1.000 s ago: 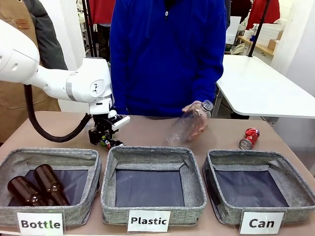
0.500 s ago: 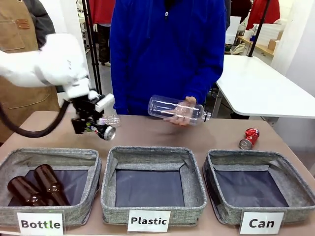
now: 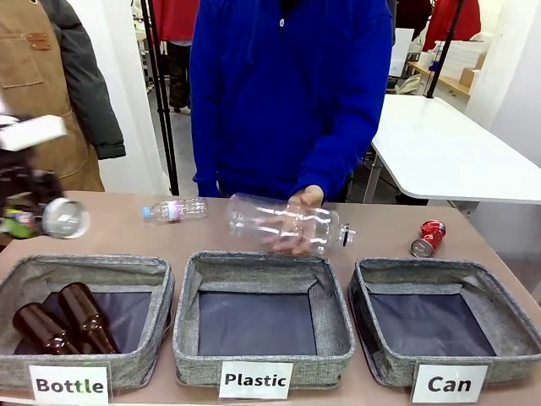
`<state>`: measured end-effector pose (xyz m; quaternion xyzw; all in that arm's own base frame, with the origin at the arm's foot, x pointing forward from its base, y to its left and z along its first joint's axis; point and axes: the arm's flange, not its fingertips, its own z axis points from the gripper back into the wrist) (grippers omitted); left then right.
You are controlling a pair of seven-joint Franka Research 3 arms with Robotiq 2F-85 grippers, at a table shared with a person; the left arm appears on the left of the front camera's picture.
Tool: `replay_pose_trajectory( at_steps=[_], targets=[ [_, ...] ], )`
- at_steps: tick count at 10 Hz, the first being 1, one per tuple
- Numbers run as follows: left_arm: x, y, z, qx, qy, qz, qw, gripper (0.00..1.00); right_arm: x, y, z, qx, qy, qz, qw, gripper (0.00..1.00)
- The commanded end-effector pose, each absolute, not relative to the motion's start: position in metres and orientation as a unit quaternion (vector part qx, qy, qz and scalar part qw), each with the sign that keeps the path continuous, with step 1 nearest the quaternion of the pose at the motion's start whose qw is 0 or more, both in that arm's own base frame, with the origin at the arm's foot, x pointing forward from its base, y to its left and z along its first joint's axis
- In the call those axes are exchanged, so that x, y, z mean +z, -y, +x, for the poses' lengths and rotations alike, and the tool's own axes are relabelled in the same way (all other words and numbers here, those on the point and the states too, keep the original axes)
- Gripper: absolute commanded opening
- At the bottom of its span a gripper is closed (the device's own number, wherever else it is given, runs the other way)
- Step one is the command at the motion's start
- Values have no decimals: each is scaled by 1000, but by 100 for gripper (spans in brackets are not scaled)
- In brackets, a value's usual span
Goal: Sort the can waste into the basket.
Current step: Pick up the can waste from the table and place it in the right Fabric basket.
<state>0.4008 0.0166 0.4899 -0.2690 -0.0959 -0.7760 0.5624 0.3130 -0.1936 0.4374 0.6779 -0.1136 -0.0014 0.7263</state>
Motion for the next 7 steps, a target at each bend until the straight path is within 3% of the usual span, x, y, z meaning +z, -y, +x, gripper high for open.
replay_pose_trajectory(
  at_steps=[1,3,4,6,7],
  targets=[
    [480,-56,382,-721,192,-296,597,9,439,195,311,11,117,676,727,100],
    [459,-80,387,-663,227,-318,639,9,439,195,311,11,117,676,727,100],
    [482,-74,376,-720,169,-304,600,9,439,195,311,11,117,676,727,100],
    [482,-74,376,-720,169,-304,600,9,439,195,311,11,117,676,727,100],
    [471,-85,376,-699,190,-313,615,31,439,195,311,11,117,676,727,100]
  ],
)
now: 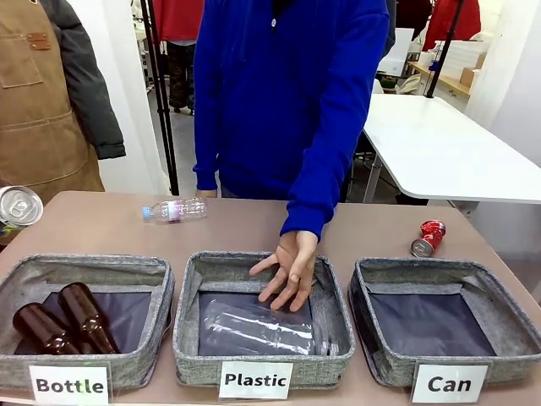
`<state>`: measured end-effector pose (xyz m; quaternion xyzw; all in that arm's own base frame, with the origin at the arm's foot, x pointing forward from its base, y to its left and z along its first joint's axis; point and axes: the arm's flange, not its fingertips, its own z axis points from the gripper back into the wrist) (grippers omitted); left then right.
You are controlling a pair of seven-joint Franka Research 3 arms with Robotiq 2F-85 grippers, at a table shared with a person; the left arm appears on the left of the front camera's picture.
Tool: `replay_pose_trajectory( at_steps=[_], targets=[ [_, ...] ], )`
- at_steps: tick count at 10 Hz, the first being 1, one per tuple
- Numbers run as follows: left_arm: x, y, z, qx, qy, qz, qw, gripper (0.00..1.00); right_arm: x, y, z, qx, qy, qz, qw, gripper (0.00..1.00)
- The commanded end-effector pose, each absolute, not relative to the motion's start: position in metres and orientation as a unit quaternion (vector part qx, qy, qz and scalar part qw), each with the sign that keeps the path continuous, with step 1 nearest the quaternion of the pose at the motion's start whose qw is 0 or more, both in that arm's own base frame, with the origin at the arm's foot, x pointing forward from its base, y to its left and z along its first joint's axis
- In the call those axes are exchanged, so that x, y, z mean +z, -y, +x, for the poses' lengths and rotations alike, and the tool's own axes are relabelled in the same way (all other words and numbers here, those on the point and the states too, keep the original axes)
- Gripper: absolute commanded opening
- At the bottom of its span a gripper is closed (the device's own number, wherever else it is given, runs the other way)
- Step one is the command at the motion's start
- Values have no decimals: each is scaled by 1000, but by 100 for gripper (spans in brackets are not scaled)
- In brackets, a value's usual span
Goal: Sort the can waste into the basket.
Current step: Pick up the can waste from the table and place it in the right Fabric basket.
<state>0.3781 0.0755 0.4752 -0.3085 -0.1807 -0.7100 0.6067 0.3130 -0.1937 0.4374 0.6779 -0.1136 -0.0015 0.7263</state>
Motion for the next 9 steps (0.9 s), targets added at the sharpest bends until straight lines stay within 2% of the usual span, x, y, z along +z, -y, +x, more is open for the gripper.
replay_pose_trajectory(
  at_steps=[1,3,5,8,9],
  targets=[
    [454,-30,424,-690,165,-353,609,31,439,195,311,11,117,676,727,100],
    [465,32,449,-712,134,-354,591,31,439,195,311,11,117,676,727,100],
    [478,39,452,-709,117,-334,610,31,439,195,311,11,117,676,727,100],
    [472,52,451,-686,108,-341,633,31,439,195,311,11,117,676,727,100],
    [476,73,443,-681,115,-367,623,31,439,195,311,11,117,676,727,100]
  ],
)
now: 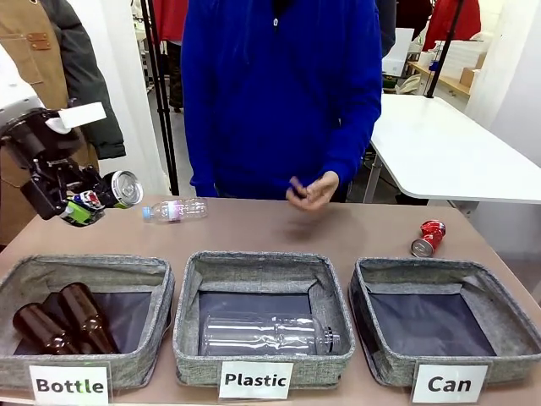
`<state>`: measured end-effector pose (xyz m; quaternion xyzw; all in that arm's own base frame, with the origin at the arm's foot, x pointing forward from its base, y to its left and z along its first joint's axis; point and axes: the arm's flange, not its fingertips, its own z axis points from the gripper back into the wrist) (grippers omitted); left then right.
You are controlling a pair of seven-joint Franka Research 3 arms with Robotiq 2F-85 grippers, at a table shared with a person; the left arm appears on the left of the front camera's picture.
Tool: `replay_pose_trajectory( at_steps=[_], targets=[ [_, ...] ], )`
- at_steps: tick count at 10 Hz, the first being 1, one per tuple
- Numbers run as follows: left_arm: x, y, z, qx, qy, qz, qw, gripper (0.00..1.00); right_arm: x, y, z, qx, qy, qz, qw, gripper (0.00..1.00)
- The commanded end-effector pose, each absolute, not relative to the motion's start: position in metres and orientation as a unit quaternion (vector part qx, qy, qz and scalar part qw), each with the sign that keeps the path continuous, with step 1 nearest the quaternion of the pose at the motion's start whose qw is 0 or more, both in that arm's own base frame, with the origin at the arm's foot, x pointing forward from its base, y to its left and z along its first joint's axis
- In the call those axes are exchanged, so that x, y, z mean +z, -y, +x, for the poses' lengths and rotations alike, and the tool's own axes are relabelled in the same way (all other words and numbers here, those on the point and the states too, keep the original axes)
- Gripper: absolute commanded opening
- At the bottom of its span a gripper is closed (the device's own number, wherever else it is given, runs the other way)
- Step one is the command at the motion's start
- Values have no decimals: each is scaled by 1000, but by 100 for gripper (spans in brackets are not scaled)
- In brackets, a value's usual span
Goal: Sort the can waste into the basket.
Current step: Pick up the can waste from the table and place it in the right Fabric basket.
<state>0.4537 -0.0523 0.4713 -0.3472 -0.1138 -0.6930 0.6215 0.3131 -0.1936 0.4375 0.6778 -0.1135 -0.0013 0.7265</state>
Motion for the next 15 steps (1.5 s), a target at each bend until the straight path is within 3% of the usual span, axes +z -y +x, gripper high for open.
replay_pose_trajectory(
  at_steps=[1,3,6,11,13,15],
  targets=[
    [485,102,433,-684,121,-363,621,31,439,195,311,11,117,676,727,100],
    [506,194,429,-657,105,-393,635,31,439,195,311,11,117,676,727,100],
    [523,359,430,-650,95,-357,664,31,439,195,311,11,117,676,727,100],
    [505,578,443,-655,118,-333,668,31,438,194,313,-1,114,677,727,100],
    [472,621,442,-660,124,-313,672,31,435,249,258,-57,169,636,751,100],
    [433,641,445,-663,78,-291,686,31,423,282,224,-134,223,592,763,100]
  ],
)
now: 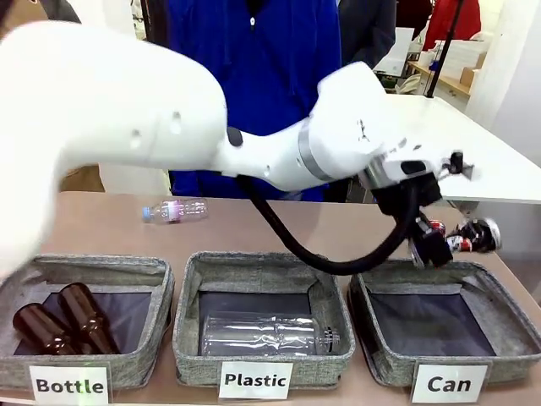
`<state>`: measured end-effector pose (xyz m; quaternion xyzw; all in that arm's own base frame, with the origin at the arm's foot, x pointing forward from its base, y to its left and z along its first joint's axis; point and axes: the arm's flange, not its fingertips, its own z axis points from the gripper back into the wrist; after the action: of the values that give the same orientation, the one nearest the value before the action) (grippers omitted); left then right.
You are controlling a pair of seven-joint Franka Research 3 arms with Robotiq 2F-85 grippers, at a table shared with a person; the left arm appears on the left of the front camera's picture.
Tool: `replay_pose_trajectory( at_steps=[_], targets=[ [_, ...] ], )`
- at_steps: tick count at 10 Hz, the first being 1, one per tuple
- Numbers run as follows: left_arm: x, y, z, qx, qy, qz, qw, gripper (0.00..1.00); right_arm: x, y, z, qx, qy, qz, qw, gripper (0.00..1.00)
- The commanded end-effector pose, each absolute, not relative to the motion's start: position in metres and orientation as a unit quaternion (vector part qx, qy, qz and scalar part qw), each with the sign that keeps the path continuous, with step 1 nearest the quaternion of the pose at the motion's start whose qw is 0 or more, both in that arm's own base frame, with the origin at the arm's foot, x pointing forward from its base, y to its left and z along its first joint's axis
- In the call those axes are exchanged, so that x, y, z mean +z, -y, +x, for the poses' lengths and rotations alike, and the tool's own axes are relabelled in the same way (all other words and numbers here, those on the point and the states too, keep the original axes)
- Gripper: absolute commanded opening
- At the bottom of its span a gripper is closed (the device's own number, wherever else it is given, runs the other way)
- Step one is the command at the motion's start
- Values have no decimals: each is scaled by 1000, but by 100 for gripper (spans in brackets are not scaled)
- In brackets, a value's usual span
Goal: Sort the can waste into the basket.
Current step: Pick up the can waste from the table and place it in the right Fabric basket.
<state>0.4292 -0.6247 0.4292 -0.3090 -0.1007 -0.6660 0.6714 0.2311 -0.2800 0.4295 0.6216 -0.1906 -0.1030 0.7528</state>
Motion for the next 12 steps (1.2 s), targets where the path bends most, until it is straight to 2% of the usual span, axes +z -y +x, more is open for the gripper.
replay_pose_trajectory(
  at_steps=[1,2,4,5,6,8,9,10,11,12],
  targets=[
    [415,649,444,-663,69,-296,685,31,416,293,212,-148,236,580,766,100],
    [400,654,442,-670,71,-284,682,31,412,299,203,-173,255,562,768,100],
    [388,657,441,-683,65,-270,676,31,413,304,192,-156,292,575,748,100],
    [392,653,437,-700,39,-282,655,31,415,316,193,-175,251,572,761,100],
    [374,645,430,-679,67,-286,673,31,415,316,193,-175,251,572,761,100],
    [374,645,430,-679,67,-286,673,31,415,316,193,-175,251,572,761,100],
    [373,645,431,-684,58,-286,669,85,415,316,193,-175,251,572,761,100],
    [374,644,429,-683,55,-283,671,90,415,316,193,-175,251,572,761,100],
    [374,644,427,-684,58,-286,669,100,415,316,193,-175,251,572,761,100],
    [377,643,425,-686,64,-284,667,100,415,316,193,-175,251,572,761,100]
  ],
)
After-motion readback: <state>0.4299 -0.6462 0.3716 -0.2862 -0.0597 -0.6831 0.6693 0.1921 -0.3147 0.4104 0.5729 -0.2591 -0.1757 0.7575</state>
